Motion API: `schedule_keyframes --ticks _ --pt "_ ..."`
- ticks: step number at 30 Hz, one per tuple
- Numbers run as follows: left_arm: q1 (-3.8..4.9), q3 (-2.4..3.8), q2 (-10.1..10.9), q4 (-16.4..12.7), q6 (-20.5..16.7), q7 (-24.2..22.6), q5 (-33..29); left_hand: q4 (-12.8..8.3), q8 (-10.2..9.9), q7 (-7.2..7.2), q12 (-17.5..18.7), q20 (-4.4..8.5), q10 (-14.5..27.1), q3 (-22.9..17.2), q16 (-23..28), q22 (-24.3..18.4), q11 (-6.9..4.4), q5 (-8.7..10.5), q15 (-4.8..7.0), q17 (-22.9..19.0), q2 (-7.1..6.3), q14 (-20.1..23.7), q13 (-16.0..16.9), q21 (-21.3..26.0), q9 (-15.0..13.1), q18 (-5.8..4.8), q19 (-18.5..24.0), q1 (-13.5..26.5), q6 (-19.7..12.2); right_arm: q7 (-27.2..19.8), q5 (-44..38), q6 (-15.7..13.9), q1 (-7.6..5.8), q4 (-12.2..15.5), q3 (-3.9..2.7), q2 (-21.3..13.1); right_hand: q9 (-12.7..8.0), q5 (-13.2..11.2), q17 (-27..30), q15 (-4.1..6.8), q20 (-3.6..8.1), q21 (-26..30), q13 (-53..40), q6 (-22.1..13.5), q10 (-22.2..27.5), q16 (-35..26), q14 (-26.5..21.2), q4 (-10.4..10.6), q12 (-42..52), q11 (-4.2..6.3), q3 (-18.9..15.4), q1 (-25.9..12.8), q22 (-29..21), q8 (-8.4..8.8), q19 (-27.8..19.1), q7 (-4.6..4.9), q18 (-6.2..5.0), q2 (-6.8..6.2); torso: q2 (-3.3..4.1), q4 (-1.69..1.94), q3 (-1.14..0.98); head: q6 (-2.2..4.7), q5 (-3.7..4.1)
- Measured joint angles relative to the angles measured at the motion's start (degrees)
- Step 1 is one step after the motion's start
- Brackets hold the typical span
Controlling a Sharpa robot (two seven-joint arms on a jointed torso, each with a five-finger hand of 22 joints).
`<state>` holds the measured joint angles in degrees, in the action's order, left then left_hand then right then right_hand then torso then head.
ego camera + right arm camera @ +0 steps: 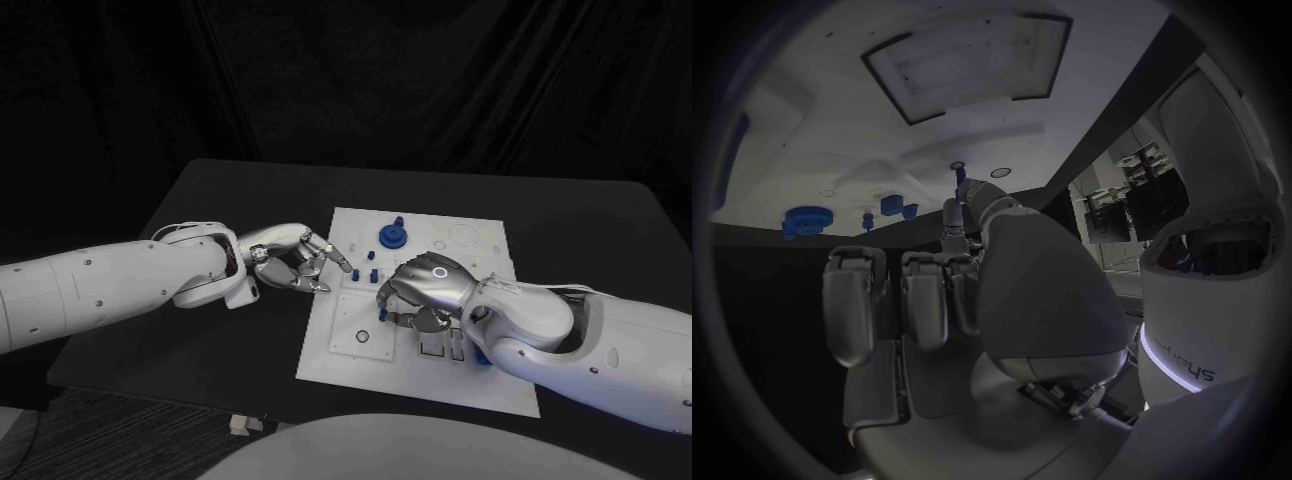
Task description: Assemble the parts on the task board
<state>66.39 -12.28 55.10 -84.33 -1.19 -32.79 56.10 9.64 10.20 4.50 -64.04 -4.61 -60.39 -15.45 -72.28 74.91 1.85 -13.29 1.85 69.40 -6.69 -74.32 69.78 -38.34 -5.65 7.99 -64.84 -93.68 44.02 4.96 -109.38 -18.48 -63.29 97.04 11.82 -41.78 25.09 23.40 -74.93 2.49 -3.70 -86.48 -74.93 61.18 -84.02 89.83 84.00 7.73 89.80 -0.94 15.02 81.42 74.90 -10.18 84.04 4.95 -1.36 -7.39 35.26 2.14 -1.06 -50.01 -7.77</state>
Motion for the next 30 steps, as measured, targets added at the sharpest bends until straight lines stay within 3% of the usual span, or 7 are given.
schedule_keyframes --ticks 30 --pt "0.0 0.0 -0.17 0.06 0.27 0.0 0.0 0.0 0.0 0.0 0.14 0.0 0.0 0.01 0.0 0.0 0.0 0.01 0.0 -0.05 0.0 0.0 0.0 0.0 0.0 0.0 0.0 0.0 0.0 0.33 -0.03 0.38 0.17 -0.09 -0.02 0.13 -0.04 0.01 0.01 0.0 0.0 0.33 0.02 0.0 0.0 0.0 0.0 0.0 0.0 0.0 0.0 -0.01 0.03 0.04 0.0 0.0 0.0 0.0 0.01 0.0 0.01 0.0 0.02"
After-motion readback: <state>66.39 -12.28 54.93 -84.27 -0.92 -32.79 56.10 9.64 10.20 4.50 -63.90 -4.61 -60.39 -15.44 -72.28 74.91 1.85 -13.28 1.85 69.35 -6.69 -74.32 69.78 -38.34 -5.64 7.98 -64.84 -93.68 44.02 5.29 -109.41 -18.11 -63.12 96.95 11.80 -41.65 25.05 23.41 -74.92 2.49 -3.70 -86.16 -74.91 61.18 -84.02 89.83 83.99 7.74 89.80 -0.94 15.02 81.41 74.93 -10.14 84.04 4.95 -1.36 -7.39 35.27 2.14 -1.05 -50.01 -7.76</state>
